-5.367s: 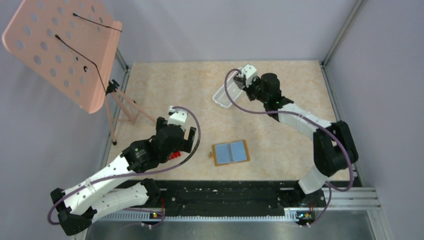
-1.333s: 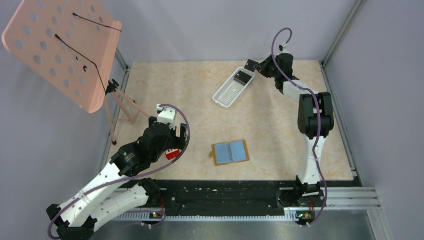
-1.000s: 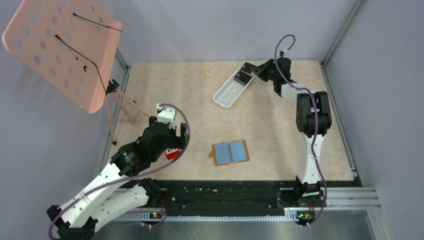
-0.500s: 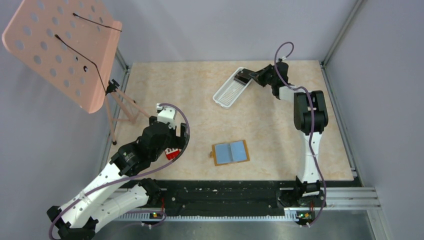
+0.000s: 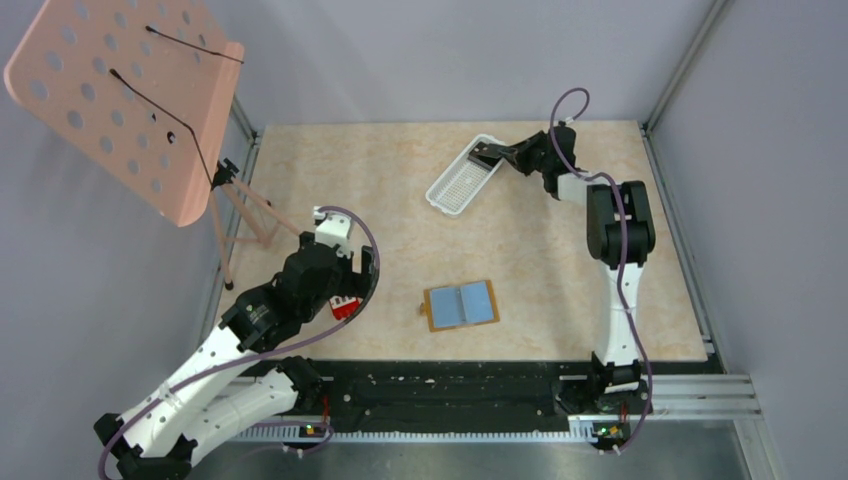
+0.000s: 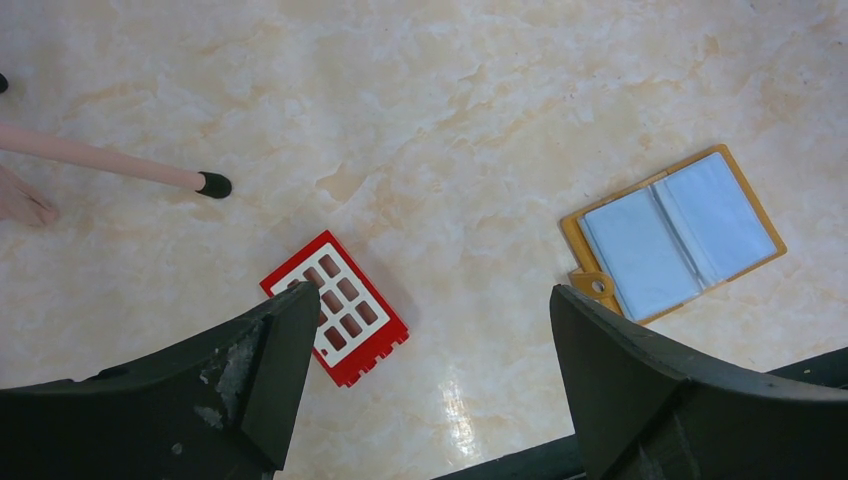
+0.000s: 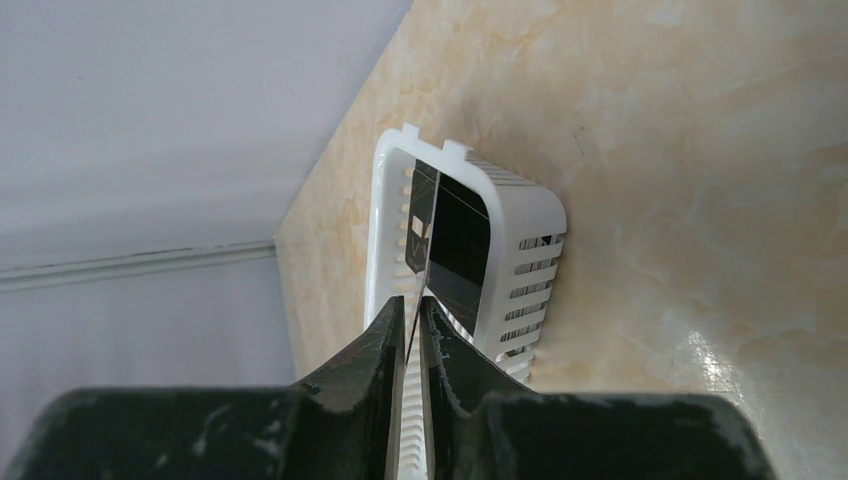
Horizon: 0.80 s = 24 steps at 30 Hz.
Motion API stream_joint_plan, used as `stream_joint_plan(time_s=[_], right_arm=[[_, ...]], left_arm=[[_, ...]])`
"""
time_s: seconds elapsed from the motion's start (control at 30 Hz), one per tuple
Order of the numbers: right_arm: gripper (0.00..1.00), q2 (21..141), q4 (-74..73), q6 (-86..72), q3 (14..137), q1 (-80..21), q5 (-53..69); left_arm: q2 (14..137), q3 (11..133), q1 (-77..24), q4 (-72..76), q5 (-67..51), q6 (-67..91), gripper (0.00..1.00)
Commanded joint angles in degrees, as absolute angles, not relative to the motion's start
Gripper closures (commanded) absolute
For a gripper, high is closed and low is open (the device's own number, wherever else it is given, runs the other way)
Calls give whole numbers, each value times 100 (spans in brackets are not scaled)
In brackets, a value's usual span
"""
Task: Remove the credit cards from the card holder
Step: Place the credit card in the storage box.
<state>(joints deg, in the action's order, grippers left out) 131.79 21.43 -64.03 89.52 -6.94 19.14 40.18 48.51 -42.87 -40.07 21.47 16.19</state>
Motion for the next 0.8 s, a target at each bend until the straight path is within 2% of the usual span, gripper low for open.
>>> stream_joint_plan(time_s=[0.0,0.13,0.57,0.77], right_arm=[[88,13318,2273,-6607,9083,-703,1815],[80,13307,2206,-6660,9092,-701,1735],[81,13204,2145,-6618,8977,-703,1600],[77,13102,2069,-6535,8886,-695,1526]], left_arm=[[3918,4782,-4245,-3702,2029,1521,10],[3897,4785,-4228,-3701,1979,1529,10],[3875,4764,-4161,-3630,1826,1490,10],[3847,4755,-4128,-3603,1719,1461,10]])
